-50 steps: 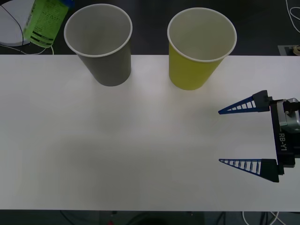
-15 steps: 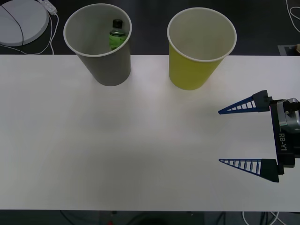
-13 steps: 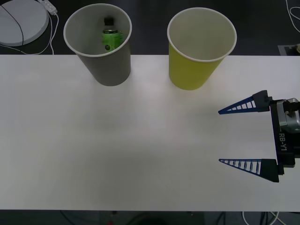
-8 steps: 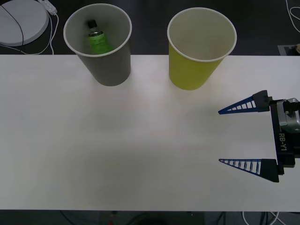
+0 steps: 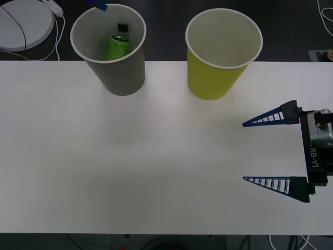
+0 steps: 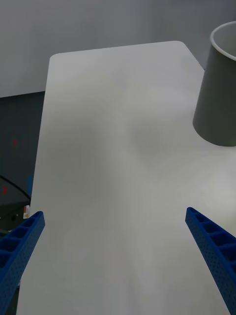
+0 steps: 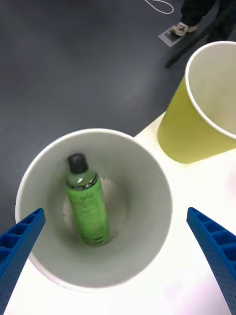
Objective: Put the can into the green bin and the plastic bottle into the gray bin
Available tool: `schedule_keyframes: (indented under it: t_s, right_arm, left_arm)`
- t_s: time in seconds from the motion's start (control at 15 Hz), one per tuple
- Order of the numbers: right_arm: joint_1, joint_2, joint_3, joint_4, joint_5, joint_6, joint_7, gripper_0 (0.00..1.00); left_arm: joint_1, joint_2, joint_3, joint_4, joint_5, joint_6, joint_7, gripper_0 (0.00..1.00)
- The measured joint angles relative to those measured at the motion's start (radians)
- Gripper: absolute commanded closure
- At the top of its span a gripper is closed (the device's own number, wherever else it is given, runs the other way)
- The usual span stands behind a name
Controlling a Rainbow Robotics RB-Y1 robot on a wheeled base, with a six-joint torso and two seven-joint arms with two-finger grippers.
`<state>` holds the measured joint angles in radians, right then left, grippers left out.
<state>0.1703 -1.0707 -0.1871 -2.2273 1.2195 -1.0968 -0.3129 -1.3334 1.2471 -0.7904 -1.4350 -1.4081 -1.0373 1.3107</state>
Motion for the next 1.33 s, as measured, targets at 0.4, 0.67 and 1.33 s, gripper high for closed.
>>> schedule_keyframes:
  t_s: [0.4,0.67,1.33]
  right_arm:
    - [0.0,0.0,0.0,0.0,0.0,0.0,0.0,0.0]
    - [0.0,0.0,0.0,0.0,0.0,0.0,0.0,0.0]
    - [0.0,0.0,0.0,0.0,0.0,0.0,0.0,0.0]
  left_arm:
    - [0.099,0.134,0.004,-0.11,0.132,0.067,-0.054,0.0]
    - [0.151,0.193,0.028,-0.165,0.183,0.075,-0.072,0.0]
    - [0.81,0.041,0.759,-0.404,-0.028,-0.123,-0.134,0.0]
